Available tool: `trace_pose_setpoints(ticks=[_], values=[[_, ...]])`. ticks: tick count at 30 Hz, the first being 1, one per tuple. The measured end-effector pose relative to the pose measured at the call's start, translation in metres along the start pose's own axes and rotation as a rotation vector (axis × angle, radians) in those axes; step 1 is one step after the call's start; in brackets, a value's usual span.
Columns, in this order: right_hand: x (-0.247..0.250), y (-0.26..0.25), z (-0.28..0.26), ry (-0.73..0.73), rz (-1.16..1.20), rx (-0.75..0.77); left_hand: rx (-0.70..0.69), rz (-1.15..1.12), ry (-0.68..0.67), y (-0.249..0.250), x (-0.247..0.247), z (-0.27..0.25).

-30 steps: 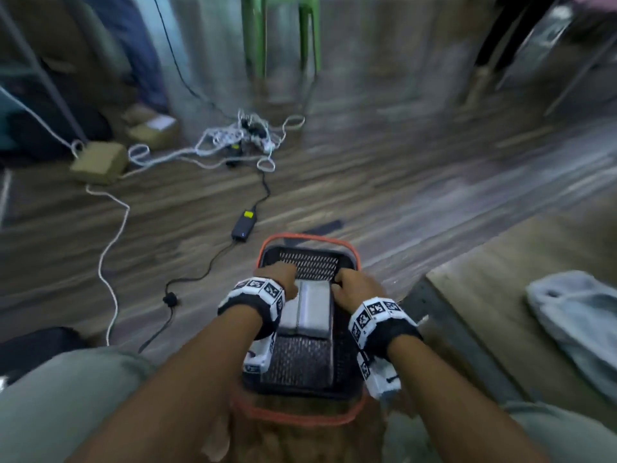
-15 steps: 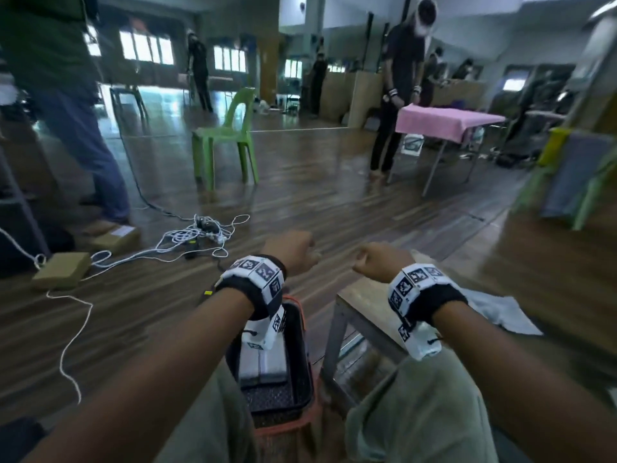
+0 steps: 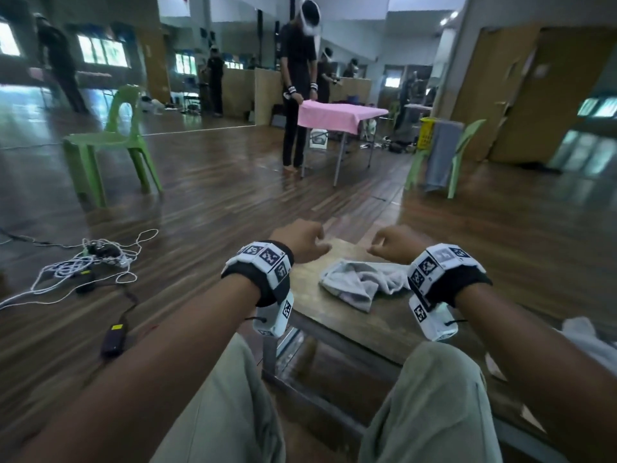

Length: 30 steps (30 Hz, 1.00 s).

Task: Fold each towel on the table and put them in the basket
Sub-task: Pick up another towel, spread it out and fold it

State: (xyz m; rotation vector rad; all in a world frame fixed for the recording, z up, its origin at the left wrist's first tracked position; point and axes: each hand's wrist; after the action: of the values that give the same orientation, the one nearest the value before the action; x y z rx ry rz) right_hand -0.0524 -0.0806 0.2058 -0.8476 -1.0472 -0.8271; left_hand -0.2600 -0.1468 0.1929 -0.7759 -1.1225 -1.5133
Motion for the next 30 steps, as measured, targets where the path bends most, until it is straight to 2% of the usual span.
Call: trace_pose_setpoints(ticks=[6, 12, 15, 20, 25, 30], values=[[-0.031, 0.047, 0.0, -0.01, 0.054, -0.089, -0.076, -0.024, -0.082, 0.019, -0.059, 0.033], [-0.093, 0.085, 0.009, -0.158, 0.02, -0.131, -0.076, -0.012, -0.177, 0.015, -0.133, 0.056], [-0.13, 0.094, 0.013, -0.216, 0.009, -0.112, -0.135, 0.054, -0.213, 0.013, -0.173, 0.054], [-0.177, 0.097, 0.012, -0.169, -0.03, -0.138, -0.244, 0.162, -0.145, 0.017, -0.221, 0.052], [-0.209, 0.098, 0.018, -0.096, -0.004, -0.2, -0.214, 0.241, -0.073, 0.018, -0.243, 0.057], [-0.214, 0.097, 0.012, -0.017, 0.073, -0.239, -0.226, 0.23, -0.012, 0.018, -0.244, 0.058]])
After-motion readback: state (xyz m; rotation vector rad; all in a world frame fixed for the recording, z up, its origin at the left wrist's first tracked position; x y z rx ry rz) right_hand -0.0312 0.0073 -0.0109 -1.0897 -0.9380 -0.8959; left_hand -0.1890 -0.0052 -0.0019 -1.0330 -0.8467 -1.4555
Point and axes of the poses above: each hand's wrist, its own z-axis towards the middle knuckle, its own x-axis out of the back of the hand, y = z × x, and after that the axes turned 14 degrees about y, right-handed
